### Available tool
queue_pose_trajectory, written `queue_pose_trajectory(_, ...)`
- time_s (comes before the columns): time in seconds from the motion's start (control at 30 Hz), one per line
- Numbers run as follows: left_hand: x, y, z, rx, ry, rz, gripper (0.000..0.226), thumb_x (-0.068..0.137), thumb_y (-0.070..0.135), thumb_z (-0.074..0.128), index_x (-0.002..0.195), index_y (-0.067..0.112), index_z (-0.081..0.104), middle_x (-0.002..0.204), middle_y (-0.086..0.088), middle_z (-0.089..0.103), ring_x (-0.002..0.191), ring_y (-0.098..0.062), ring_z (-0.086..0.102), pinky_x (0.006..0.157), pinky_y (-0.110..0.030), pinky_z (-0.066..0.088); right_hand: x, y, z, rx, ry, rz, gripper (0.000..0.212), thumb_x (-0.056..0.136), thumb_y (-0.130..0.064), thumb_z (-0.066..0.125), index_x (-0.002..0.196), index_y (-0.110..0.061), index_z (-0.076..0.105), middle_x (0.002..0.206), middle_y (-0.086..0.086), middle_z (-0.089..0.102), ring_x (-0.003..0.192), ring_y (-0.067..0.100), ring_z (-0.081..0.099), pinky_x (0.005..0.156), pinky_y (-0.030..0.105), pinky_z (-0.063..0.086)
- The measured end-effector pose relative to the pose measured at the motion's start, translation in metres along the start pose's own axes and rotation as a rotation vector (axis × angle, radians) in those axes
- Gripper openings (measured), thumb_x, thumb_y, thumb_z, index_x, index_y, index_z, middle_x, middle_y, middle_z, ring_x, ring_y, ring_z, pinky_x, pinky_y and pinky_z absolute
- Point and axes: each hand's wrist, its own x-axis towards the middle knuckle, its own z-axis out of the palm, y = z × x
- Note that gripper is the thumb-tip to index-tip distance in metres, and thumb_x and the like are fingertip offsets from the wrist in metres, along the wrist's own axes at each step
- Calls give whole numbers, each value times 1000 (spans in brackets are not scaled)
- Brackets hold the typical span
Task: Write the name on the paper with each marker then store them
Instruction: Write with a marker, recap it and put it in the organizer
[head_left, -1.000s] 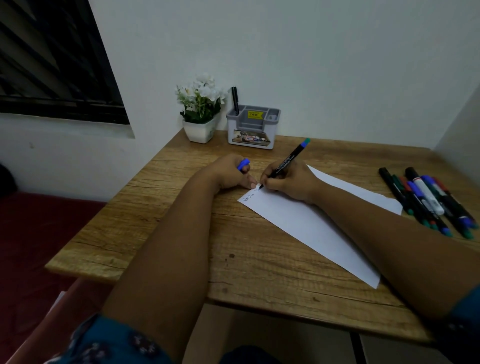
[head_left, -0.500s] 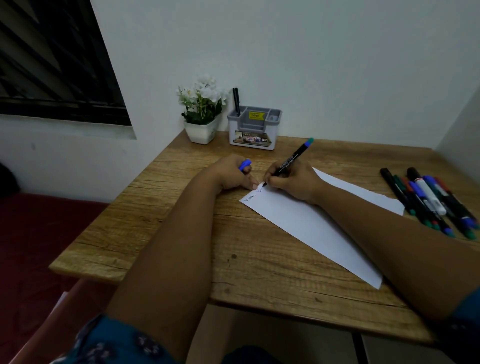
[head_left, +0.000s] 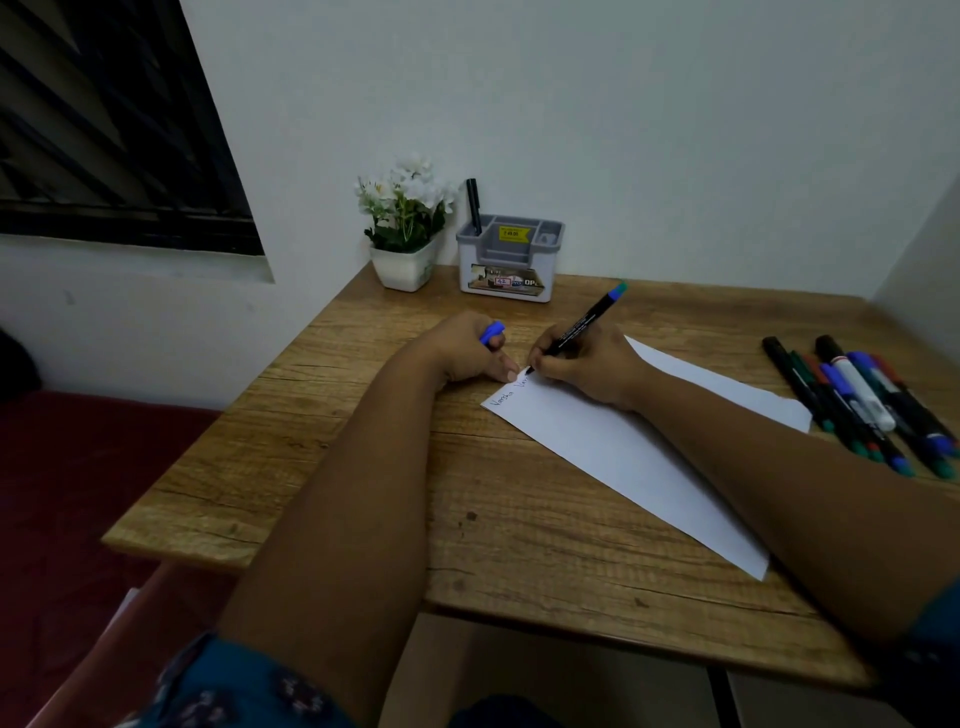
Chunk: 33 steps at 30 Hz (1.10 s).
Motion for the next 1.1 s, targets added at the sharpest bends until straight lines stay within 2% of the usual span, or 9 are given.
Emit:
queue_pose_trajectory(0.17, -1, 0, 1, -1, -6, 5, 41, 73, -12, 72, 66, 16, 42, 82, -11, 73, 94, -18, 71, 97, -40, 50, 1, 1, 0, -36, 10, -8, 9, 79, -9, 70, 76, -17, 72, 78, -1, 72, 71, 0, 59, 65, 7, 44)
queue_pose_trajectory(0.27, -2, 1, 1, 10, -6, 14, 41, 73, -12, 72, 66, 16, 42, 87, -15, 73, 95, -18, 71, 98, -40, 50, 1, 2, 1, -27, 21, -5, 7, 79, -7, 69, 77, -14, 72, 76, -2, 70, 68, -4, 57, 64, 5, 43)
queue_pose_trajectory(0.43, -2, 1, 0, 8, -5, -1, 40, 73, -12, 72, 67, 16, 43, 90, -16, 73, 94, -17, 71, 98, -40, 50, 1, 4, 0, 30, 84, 61, 4, 80, -13, 69, 79, -13, 73, 80, -3, 72, 78, 7, 62, 70, 13, 46)
queue_pose_trajectory(0.57, -1, 1, 0, 7, -8, -10, 40, 73, -11, 73, 67, 16, 43, 88, -13, 74, 94, -16, 71, 99, -41, 49, 2, 2, 0, -16, 56, 54, 3, 81, -12, 70, 81, -14, 73, 84, -3, 72, 83, 10, 63, 72, 13, 47)
queue_pose_trajectory(0.73, -1, 2, -1, 15, -10, -2, 40, 73, -11, 73, 66, 16, 43, 84, -11, 73, 95, -16, 71, 98, -39, 49, 2, 2, 1, 2, 55, 83, 2, 80, -14, 71, 81, -14, 73, 85, -1, 72, 87, 13, 64, 79, 24, 50)
queue_pose_trajectory(0.87, -2, 2, -1, 19, -19, 6, 40, 73, -11, 72, 66, 16, 43, 83, -10, 73, 93, -15, 71, 95, -37, 50, 3, 3, 2, -12, 43, 85, 3, 81, -13, 69, 79, -14, 72, 82, -2, 71, 81, 9, 63, 71, 14, 48)
queue_pose_trajectory(0.93, -2, 3, -2, 25, -22, 12, 39, 73, -11, 72, 67, 16, 44, 79, -8, 73, 93, -15, 71, 96, -39, 50, 2, 1, 1, 103, 102, 145, 8, 83, -11, 66, 75, -10, 68, 74, -1, 70, 70, 10, 62, 63, 16, 48)
queue_pose_trajectory(1.03, -2, 1, 0, 63, 2, 20, 36, 72, -6, 75, 72, 16, 47, 83, -7, 73, 93, -17, 71, 93, -41, 51, 6, -7, -8, 577, 241, 245, 23, 89, -2, 58, 68, -11, 59, 57, 1, 61, 51, 10, 50, 48, 18, 42)
queue_pose_trajectory(1.1, -2, 1, 2, 93, 91, 58, 31, 73, 7, 78, 78, 19, 50, 83, -3, 67, 81, -17, 66, 78, -36, 52, 11, -15, -18, 834, 251, 279, 28, 93, -1, 55, 70, -17, 52, 54, 0, 57, 43, 5, 45, 44, 15, 38)
